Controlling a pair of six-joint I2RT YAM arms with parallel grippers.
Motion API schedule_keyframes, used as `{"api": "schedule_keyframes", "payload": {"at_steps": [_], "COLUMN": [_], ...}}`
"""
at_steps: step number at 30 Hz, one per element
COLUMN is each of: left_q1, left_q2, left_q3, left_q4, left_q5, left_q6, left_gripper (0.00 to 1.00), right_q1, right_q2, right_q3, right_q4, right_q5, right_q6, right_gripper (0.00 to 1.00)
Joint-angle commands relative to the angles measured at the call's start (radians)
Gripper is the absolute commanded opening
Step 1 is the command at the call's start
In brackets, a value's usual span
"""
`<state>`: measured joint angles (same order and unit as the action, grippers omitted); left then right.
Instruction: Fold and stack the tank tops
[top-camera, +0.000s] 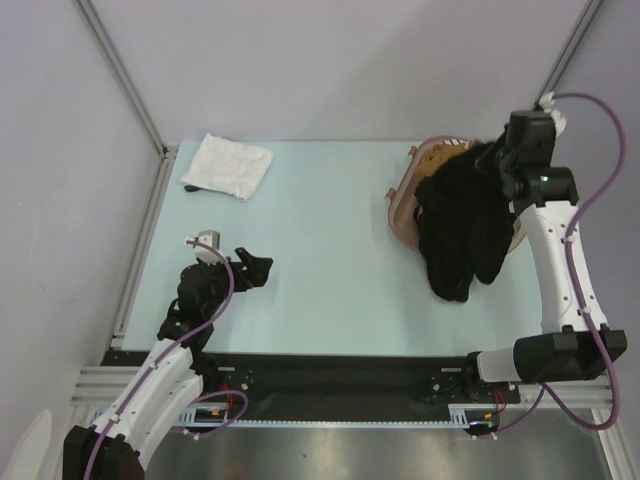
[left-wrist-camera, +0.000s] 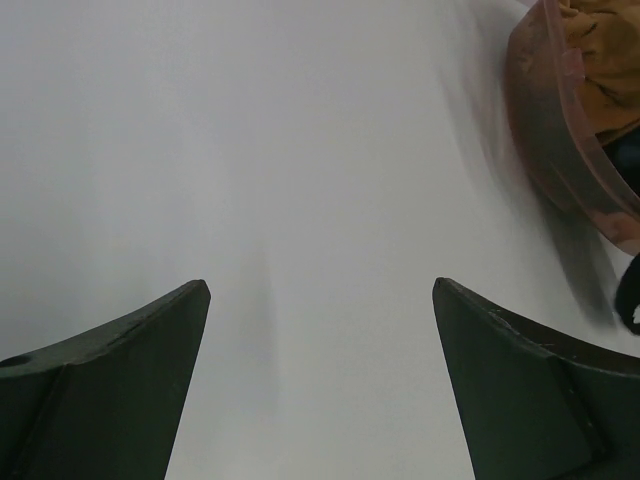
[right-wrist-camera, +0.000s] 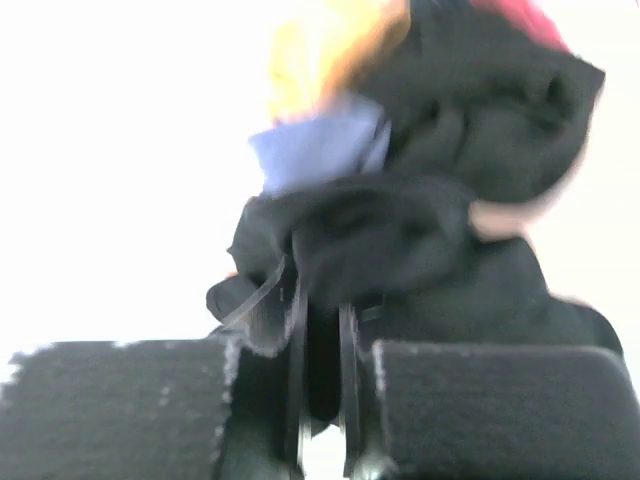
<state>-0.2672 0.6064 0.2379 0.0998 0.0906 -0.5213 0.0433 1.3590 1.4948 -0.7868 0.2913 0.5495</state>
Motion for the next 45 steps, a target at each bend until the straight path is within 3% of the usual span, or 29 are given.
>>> {"api": "schedule_keyframes", "payload": {"at_steps": [1,3,5,6,7,9,12,13,14,17,25,30,37,41,44,45], "left_q1": [-0.009,-0.007,-0.009,-0.009,-0.010,-0.010,-0.012,-0.013,-0.013,-0.012,-0.015,-0.015,-0.015,-0.017,-0.018,-0.018], "left_q2": [0.004,0.003,0.000,-0.002,-0.007,-0.008,-0.008,-0.008,-0.010,-0.005,0.004,0.007,0.018,0.016,0.016,0.018], "left_q3": [0.038,0.040,0.040,0.041,0.041,0.040,0.041,0.041,0.041,0.040,0.041,0.040,0.041,0.040,0.040,0.040], "left_q4": [0.034,0.032,0.028,0.026,0.026,0.021,0.018,0.018,0.018,0.023,0.026,0.028,0.034,0.034,0.037,0.037], "left_q5": [0.000,-0.003,-0.008,-0.011,-0.014,-0.015,-0.017,-0.017,-0.017,-0.014,-0.017,-0.022,-0.018,-0.019,-0.020,-0.020], "left_q6": [0.024,0.026,0.027,0.029,0.029,0.030,0.030,0.030,0.030,0.030,0.030,0.032,0.033,0.035,0.035,0.037], "left_gripper": [1.00,1.00,1.00,1.00,1.00,1.00,1.00,1.00,1.00,1.00,1.00,1.00,1.00,1.00,1.00,1.00], "right_q1": [0.015,0.058,0.211,0.280,0.402,0.425,0.310,0.255,0.133,0.009,-0.068,-0.091,-0.106,-0.100,-0.095,-0.095], "right_q2": [-0.032,0.018,0.130,0.173,0.262,0.295,0.181,0.142,0.067,0.023,0.117,0.101,0.105,0.077,0.060,0.045], "right_q3": [0.308,0.552,0.747,0.979,1.075,1.173,0.977,0.796,0.719,0.585,0.634,0.515,0.554,0.686,0.722,0.711], "right_q4": [0.286,0.302,0.241,0.145,0.092,0.029,0.099,0.127,0.162,0.207,0.133,0.185,0.306,0.340,0.434,0.549], "right_q5": [-0.275,-0.412,-0.442,-0.399,-0.250,-0.158,-0.038,-0.076,-0.113,-0.161,-0.319,-0.368,-0.849,-1.021,-1.185,-1.228], "right_q6": [-0.029,-0.042,-0.101,-0.130,-0.150,-0.148,-0.038,0.004,0.035,0.083,0.061,0.055,0.072,0.141,0.301,0.370], "right_gripper": [0.00,0.00,0.00,0.00,0.00,0.00,0.00,0.00,0.00,0.00,0.00,0.00,0.00,0.00,0.00,0.00]}}
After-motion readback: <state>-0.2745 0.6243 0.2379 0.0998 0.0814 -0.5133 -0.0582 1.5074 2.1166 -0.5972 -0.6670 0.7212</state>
